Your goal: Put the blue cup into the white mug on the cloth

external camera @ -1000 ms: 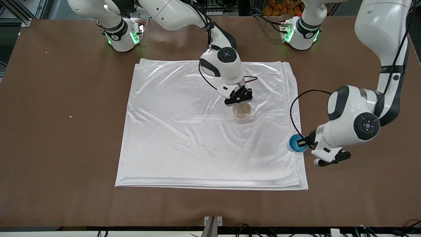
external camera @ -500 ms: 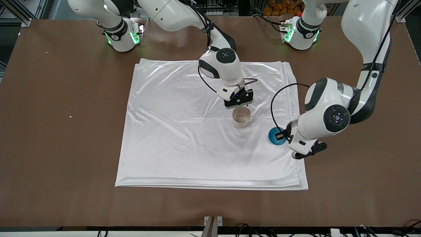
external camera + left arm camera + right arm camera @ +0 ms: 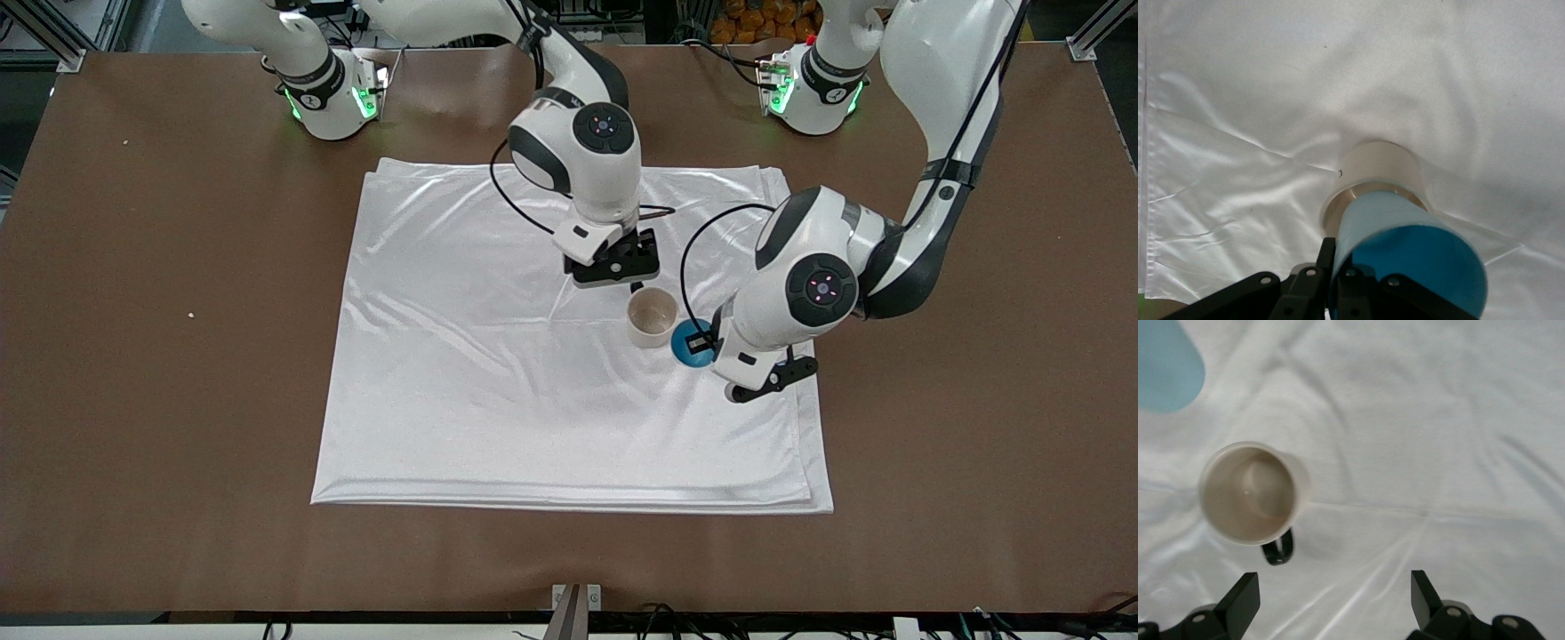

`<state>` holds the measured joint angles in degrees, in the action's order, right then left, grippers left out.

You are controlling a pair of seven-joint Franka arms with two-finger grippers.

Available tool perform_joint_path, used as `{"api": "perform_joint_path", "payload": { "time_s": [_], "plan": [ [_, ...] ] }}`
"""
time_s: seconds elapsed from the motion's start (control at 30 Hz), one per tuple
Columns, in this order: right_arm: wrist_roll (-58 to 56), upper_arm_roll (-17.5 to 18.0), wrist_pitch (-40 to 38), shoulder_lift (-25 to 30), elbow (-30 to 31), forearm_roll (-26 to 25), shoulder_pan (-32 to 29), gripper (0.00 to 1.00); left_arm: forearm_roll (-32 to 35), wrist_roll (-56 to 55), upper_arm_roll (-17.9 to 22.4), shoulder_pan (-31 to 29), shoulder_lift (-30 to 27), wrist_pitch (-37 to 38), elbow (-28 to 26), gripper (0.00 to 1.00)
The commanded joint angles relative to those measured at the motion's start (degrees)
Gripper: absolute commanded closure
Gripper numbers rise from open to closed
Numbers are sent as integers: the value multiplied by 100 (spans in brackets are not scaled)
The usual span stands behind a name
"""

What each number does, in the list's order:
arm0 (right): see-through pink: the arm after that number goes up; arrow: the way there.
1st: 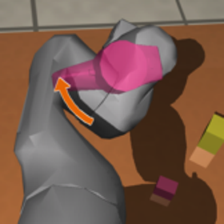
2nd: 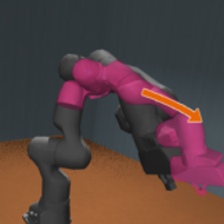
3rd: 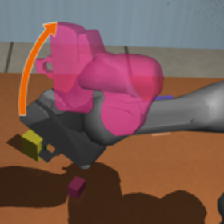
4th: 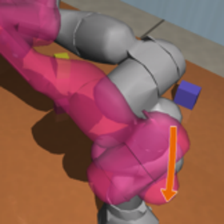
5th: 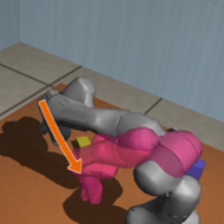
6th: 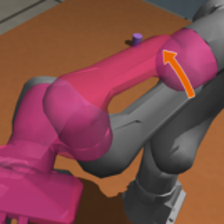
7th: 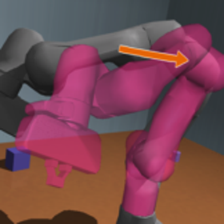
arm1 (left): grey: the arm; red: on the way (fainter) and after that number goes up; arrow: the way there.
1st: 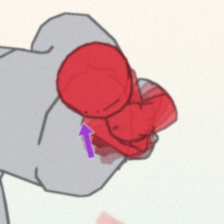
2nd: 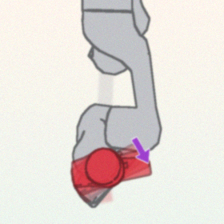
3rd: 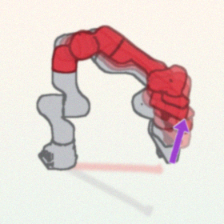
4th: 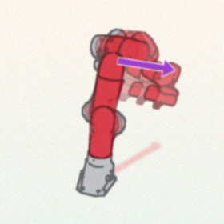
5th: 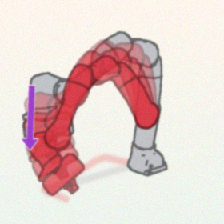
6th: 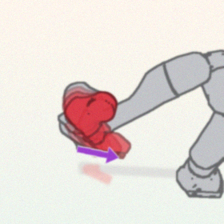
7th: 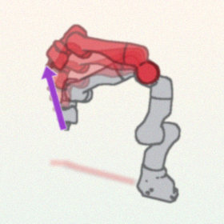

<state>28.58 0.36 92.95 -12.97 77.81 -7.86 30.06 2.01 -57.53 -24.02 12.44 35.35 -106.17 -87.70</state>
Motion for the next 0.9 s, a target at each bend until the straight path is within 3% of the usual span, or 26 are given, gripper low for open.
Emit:
{"api": "perform_joint_path", "payload": {
  "time_s": [0.0,0.3,0.67,0.73,0.87],
  "plan": [
    [-440,157,13,558,524,-66,-492,0,-113,-127,-6,74,103,87,43,100],
    [-801,438,-233,1050,814,-40,-1564,0,-78,-118,20,74,314,35,51,100],
    [-2118,403,-23,1437,1306,-31,-2425,0,-69,-39,47,48,508,-203,60,100],
    [-2330,412,56,1455,1403,13,-2662,0,-69,-22,47,13,526,-203,60,80],
    [-2436,430,66,1446,1430,381,-2961,0,-34,5,56,30,526,-203,60,15]
  ]
}}
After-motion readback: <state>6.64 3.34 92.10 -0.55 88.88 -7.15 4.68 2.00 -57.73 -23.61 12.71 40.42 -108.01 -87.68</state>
